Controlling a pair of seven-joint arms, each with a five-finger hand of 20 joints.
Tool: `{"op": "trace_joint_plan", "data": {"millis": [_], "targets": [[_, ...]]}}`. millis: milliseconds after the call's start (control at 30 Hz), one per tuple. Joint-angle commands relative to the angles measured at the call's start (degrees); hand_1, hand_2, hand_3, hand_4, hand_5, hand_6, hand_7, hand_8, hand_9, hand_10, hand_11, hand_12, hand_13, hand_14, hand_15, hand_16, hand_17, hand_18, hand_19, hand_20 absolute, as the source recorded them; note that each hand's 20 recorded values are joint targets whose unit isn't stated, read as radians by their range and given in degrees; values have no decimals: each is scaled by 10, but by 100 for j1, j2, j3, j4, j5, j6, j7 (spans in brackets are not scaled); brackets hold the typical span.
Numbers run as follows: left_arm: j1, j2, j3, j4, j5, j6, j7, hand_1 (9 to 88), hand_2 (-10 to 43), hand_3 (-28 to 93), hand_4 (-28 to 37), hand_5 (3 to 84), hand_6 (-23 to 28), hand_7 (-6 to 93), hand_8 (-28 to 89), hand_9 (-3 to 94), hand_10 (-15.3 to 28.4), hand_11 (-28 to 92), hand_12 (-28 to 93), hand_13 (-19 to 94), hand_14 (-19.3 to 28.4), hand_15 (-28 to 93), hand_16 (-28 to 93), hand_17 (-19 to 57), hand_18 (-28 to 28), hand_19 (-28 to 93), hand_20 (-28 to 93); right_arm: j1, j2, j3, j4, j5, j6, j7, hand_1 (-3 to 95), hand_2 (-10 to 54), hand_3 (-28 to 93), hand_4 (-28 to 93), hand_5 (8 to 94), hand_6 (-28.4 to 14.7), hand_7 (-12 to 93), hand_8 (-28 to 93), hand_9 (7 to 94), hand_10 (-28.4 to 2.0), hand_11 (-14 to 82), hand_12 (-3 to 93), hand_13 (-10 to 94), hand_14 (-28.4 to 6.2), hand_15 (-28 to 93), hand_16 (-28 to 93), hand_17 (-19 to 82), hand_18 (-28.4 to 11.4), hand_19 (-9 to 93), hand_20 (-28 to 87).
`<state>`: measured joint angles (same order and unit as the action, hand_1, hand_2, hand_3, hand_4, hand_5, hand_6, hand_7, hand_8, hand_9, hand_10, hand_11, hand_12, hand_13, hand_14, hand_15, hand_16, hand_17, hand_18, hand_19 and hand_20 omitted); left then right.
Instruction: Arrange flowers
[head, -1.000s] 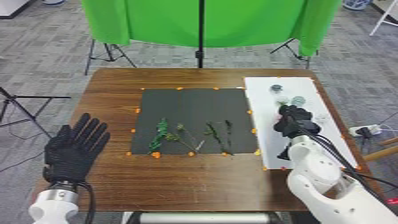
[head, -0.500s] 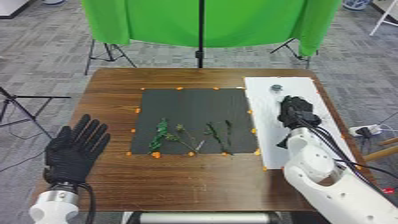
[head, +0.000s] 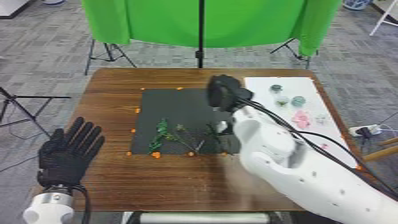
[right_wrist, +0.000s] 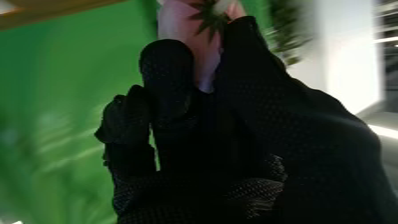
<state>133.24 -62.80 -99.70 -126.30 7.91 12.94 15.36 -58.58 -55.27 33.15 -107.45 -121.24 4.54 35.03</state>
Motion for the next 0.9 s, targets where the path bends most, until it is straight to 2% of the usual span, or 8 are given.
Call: {"op": "trace_joint_plan", "data": {"millis": [33,133,233,367,467,500,800,900], "targets": [[-155,158,59,107,-8,219,170,256,162,779,-279,435,86,75,-73,355,139,154,114,270,136,259,-35,-35,116,219,135,1339,-1548,-1302,810,546,-142,-799,634,-95,692,-283,755,-26,335,106,816,-119,120,432,620,-118,587,422,315,-230,873,466],[-231,241,102,114,-29,260,234,255,163,778,-279,435,86,76,-72,356,140,155,114,270,136,260,-34,-35,116,218,135,1423,-1899,-1510,1216,726,-302,-768,633,-95,693,-283,750,-25,342,96,813,-117,117,425,619,-117,581,420,309,-230,861,462],[-230,221,140,95,-67,294,326,254,163,779,-280,435,86,76,-72,356,141,156,114,270,136,259,-34,-34,116,217,134,1499,-2213,-1739,1679,557,-264,-852,631,-95,694,-283,746,-24,347,83,811,-115,116,420,619,-113,576,419,308,-229,858,462],[-326,272,219,126,-63,298,310,253,163,780,-281,435,85,77,-73,356,141,156,113,270,137,261,-34,-34,116,217,135,1439,-2365,-1882,2040,299,-246,-727,625,-95,697,-283,736,-23,355,74,807,-114,116,418,618,-112,574,417,306,-228,852,459],[-282,236,199,110,-45,250,311,253,164,778,-281,435,86,78,-73,356,141,156,113,270,136,261,-34,-34,115,216,135,1408,-2349,-2005,2112,-3,-292,-548,623,-95,697,-283,733,-23,358,69,804,-115,114,415,616,-112,573,415,306,-229,851,458],[-321,229,197,128,-38,253,268,254,164,778,-281,435,85,77,-73,356,141,156,113,270,136,262,-34,-33,115,216,135,1377,-2367,-1978,2161,6,-299,-445,623,-95,694,-283,732,-23,358,63,803,-116,114,413,616,-111,574,414,306,-228,851,458],[-347,231,240,139,-70,283,264,254,163,780,-282,435,85,78,-73,356,141,155,113,270,136,262,-35,-34,116,216,135,1159,-2446,-1734,2265,-5,-474,-154,609,-95,697,-283,699,-36,306,22,773,-121,104,390,596,-117,598,403,304,-233,860,462],[-327,210,229,133,-59,272,250,254,163,780,-282,435,85,77,-73,357,140,156,113,270,136,262,-34,-34,116,217,136,1133,-2410,-1725,2174,-4,-590,-168,597,-95,712,-283,675,-43,257,-9,724,-135,134,319,580,-120,609,393,299,-237,864,455]]}}
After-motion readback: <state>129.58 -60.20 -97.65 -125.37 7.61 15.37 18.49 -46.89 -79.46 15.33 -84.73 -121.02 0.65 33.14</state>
